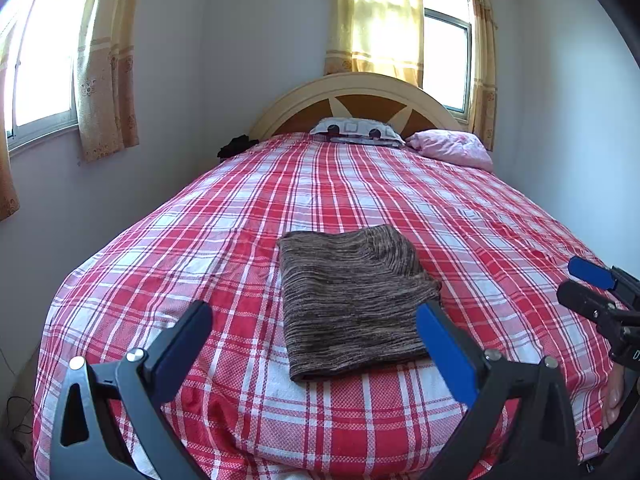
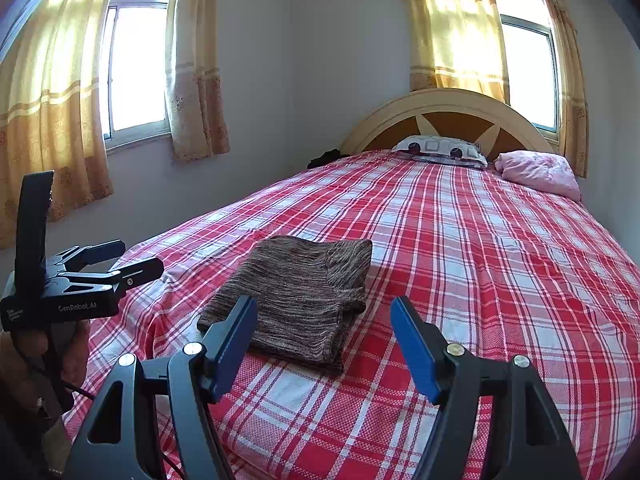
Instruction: Fold small clothes
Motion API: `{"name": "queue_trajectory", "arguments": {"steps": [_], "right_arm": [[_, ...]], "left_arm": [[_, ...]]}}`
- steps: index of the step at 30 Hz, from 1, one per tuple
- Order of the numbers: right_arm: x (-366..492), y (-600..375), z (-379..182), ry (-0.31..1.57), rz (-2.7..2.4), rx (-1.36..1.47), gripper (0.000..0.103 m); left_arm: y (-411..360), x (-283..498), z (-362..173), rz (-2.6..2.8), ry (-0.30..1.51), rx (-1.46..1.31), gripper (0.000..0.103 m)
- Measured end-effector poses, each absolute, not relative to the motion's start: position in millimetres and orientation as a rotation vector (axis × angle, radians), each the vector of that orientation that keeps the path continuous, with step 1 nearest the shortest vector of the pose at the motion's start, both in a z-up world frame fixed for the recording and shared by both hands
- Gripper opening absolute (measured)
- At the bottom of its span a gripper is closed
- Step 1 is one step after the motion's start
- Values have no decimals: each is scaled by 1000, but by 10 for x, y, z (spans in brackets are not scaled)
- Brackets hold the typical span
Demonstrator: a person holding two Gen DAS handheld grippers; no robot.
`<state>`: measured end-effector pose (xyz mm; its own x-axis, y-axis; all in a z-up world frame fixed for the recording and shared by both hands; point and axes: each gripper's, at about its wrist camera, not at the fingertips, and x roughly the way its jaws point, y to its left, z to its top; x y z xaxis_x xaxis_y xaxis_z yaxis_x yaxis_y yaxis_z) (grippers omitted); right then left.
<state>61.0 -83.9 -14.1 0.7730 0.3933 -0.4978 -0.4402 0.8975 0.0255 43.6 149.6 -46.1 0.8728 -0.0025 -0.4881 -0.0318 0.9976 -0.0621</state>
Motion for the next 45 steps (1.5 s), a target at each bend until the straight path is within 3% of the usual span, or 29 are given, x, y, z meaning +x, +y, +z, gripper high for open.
{"name": "queue_trajectory", "arguments": {"steps": [45], "right_arm": [[568,-809,-180,520,465,-76,70]], "left_arm": [[1506,444,-458,24,524,-61,103]]}}
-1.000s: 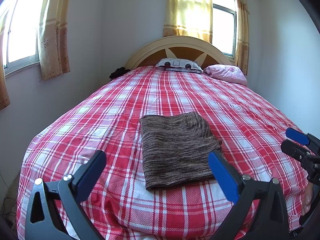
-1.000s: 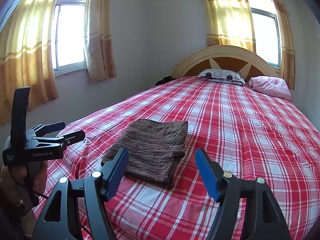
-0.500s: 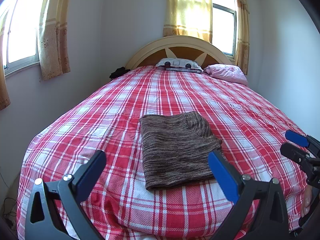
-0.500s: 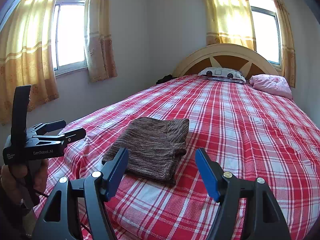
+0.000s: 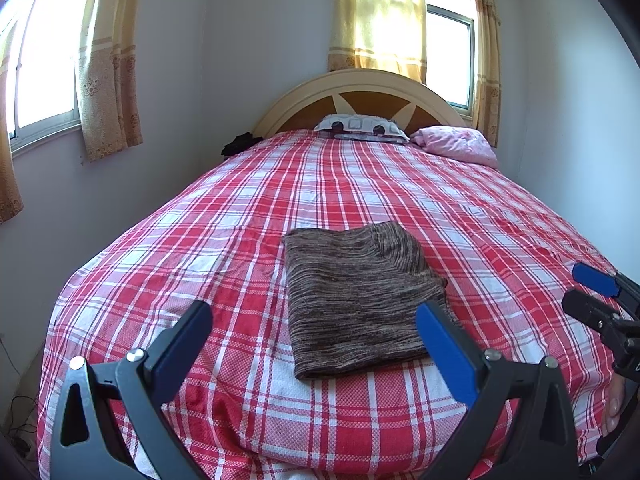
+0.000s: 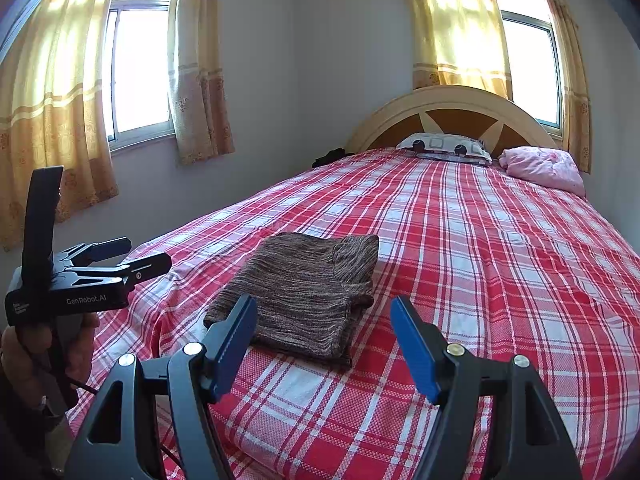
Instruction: Fold small clothes
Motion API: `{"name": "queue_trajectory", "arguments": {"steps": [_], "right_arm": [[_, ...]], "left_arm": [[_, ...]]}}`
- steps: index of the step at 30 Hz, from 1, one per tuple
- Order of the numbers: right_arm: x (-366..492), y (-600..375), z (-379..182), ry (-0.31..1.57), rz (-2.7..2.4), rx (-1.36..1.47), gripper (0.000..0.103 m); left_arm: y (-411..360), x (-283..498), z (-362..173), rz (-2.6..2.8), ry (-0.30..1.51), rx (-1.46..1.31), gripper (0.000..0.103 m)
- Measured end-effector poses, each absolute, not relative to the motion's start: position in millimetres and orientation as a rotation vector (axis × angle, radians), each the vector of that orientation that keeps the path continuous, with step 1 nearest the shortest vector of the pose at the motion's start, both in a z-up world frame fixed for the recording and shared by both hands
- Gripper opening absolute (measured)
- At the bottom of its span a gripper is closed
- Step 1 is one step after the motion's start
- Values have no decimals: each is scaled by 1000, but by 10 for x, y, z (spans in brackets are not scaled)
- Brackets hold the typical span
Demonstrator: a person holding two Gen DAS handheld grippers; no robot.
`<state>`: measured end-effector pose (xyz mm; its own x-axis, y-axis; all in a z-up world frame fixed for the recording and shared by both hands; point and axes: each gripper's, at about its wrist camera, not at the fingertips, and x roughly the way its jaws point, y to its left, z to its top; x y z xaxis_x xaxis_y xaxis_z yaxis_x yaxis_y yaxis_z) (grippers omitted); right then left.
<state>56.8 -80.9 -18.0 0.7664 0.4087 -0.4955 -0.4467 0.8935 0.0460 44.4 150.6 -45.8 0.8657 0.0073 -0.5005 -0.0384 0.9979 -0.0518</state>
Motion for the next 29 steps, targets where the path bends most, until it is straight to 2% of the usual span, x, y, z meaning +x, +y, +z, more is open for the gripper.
{"name": "queue_trajectory", "arguments": {"steps": [29], "right_arm": [[565,-750,-274,536,480,-79,70]], "left_arm": [[1544,414,-402,58,469,-60,103]]}}
